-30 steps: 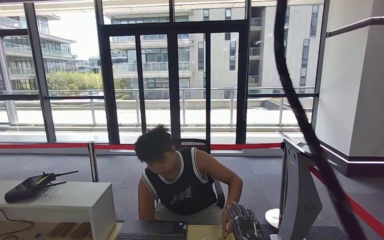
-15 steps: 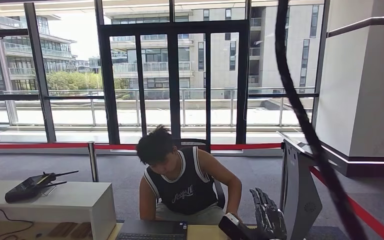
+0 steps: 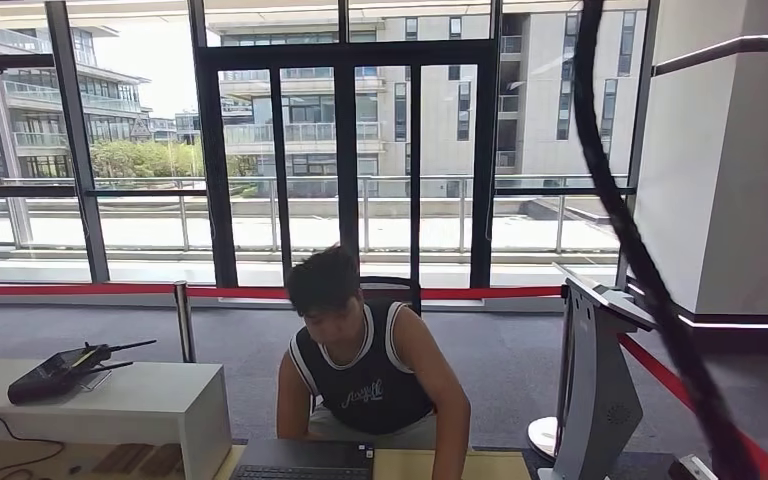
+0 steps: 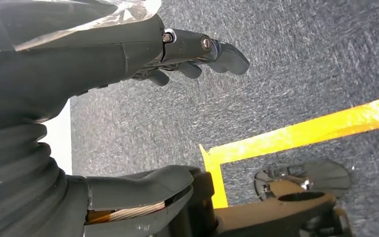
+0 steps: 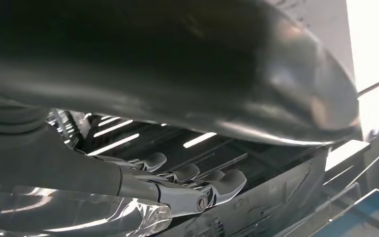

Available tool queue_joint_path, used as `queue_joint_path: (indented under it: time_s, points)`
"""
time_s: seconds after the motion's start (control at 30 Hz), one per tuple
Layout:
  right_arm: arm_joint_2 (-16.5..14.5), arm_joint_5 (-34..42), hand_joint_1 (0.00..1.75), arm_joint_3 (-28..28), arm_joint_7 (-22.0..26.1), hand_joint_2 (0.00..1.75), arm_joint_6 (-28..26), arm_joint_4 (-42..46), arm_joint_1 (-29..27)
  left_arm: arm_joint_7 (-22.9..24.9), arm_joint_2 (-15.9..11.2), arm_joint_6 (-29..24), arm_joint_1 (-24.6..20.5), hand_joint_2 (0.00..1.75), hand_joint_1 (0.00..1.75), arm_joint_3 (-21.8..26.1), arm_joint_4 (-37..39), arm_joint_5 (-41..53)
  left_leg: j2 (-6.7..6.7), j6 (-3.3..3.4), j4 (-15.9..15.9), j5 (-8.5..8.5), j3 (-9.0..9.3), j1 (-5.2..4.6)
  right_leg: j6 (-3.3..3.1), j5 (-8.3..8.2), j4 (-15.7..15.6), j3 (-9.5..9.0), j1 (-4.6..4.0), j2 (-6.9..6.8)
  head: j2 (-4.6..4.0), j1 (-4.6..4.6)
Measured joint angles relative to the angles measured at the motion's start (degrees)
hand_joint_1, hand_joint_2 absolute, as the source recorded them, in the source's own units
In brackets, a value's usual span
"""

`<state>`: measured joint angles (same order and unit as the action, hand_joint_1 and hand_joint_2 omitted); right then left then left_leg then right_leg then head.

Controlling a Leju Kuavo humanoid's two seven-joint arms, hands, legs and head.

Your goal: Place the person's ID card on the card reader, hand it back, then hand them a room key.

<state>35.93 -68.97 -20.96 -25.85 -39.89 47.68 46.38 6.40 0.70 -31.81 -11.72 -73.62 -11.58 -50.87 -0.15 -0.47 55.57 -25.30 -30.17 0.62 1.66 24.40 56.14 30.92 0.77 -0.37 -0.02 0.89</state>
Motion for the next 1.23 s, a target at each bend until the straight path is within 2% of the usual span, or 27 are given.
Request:
queue_joint_path:
  time_s: [0.2,0.3,0.4,0.6,0.67,0.9,1.07,1.23]
  points:
    - [5.4,-3.0,0.0,11.5,-1.6,0.0,0.0,5.8,-11.5,-1.3,-0.2,-1.6,0.7,1.75,0.0,1.0,0.0,-1.8,-0.2,0.01,0.0,0.0,-0.01,0.07,0.12,0.1,0.0,-0.11,-0.04,-0.19,0.0,0.01]
    - [5.6,-4.6,0.0,18.4,0.1,0.0,0.0,7.8,-17.4,-1.3,-0.4,-2.2,1.1,1.75,0.0,1.5,0.0,-2.5,-0.25,0.01,-0.1,0.0,-0.05,0.05,0.13,0.1,0.0,-0.09,-0.03,-0.22,0.0,0.01]
    - [4.6,-6.5,0.0,26.2,4.0,0.0,0.0,9.3,-22.6,-1.3,-0.4,-2.8,1.4,1.75,0.0,2.0,0.0,-2.9,-0.27,0.01,-0.1,0.0,-0.08,0.05,0.12,0.12,0.0,-0.07,-0.02,-0.23,0.0,-0.01]
    - [-1.1,-11.5,0.0,44.4,17.2,0.0,0.0,9.8,-27.9,-1.0,-0.5,-3.7,2.1,1.75,0.0,2.8,0.0,-3.5,-0.26,0.0,-0.1,0.01,-0.05,-0.01,0.11,0.13,0.0,0.02,0.0,-0.22,0.0,0.01]
    - [-3.4,-12.3,0.0,50.6,19.9,0.0,0.1,9.6,-29.0,-1.0,-0.5,-4.0,2.2,1.75,0.0,2.9,0.0,-3.7,-0.23,0.0,-0.1,0.01,-0.04,-0.02,0.12,0.14,0.0,0.03,-0.01,-0.22,0.0,-0.01]
    - [-12.0,-11.6,0.0,69.0,19.8,0.0,0.1,8.4,-35.2,-1.0,-0.4,-4.5,2.4,1.75,0.0,3.1,-0.2,-3.8,-0.15,0.03,-0.2,-0.02,-0.03,-0.04,0.13,0.18,0.0,0.08,-0.05,-0.15,0.0,-0.05]
    - [-17.7,-15.0,0.0,79.9,23.1,0.0,0.1,5.8,-37.7,-0.9,-0.3,-4.6,2.3,1.75,0.0,3.5,-0.2,-3.5,0.08,0.02,-0.3,-0.04,0.03,-0.09,0.12,0.18,0.0,0.16,-0.04,0.08,0.0,-0.1]
    - [-21.8,-16.5,0.0,85.3,19.9,0.0,0.1,2.6,-39.3,-0.8,-0.3,-4.6,2.4,1.75,0.0,3.8,-0.2,-3.2,0.1,0.01,-0.3,-0.03,0.02,-0.07,0.1,0.17,0.0,0.13,-0.07,0.12,0.0,-0.11]
